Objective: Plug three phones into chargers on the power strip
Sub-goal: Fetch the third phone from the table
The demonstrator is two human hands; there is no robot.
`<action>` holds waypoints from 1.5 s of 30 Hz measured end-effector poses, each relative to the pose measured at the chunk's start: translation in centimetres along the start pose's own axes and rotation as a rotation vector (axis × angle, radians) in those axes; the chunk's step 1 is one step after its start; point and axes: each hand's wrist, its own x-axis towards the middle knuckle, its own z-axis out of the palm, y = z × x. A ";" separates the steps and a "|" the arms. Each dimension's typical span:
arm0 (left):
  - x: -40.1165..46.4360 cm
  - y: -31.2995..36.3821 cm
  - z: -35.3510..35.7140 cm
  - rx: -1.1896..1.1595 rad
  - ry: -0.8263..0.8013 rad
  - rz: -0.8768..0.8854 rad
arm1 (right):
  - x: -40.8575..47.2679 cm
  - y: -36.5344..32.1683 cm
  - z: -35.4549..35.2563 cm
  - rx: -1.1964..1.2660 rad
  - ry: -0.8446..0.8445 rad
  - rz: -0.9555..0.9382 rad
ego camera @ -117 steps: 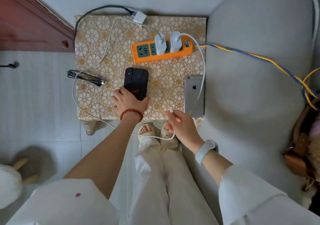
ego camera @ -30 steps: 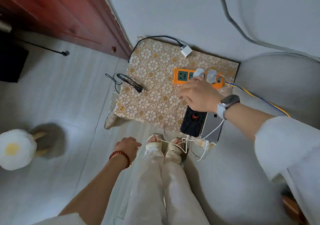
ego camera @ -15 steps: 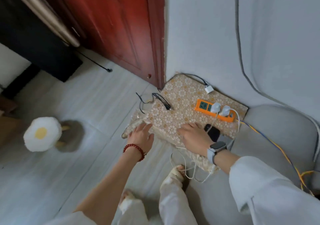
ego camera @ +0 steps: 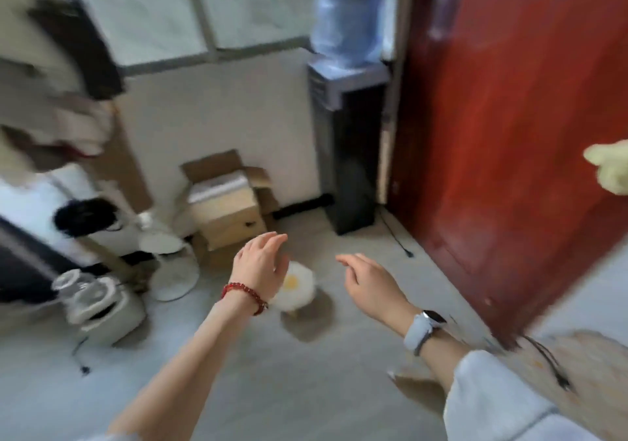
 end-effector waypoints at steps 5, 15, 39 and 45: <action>-4.8 -14.8 -11.5 0.037 0.291 -0.345 | 6.9 -15.5 8.1 0.086 -0.120 -0.271; -18.2 -37.1 -23.6 0.121 0.532 -0.890 | 14.0 -40.0 28.2 0.163 -0.464 -0.655; -31.1 -78.1 -42.4 0.123 0.850 -1.536 | 22.1 -84.0 69.1 0.170 -0.981 -1.130; -36.9 -92.6 -47.0 0.053 0.844 -1.560 | 21.6 -95.2 80.4 0.076 -0.995 -1.144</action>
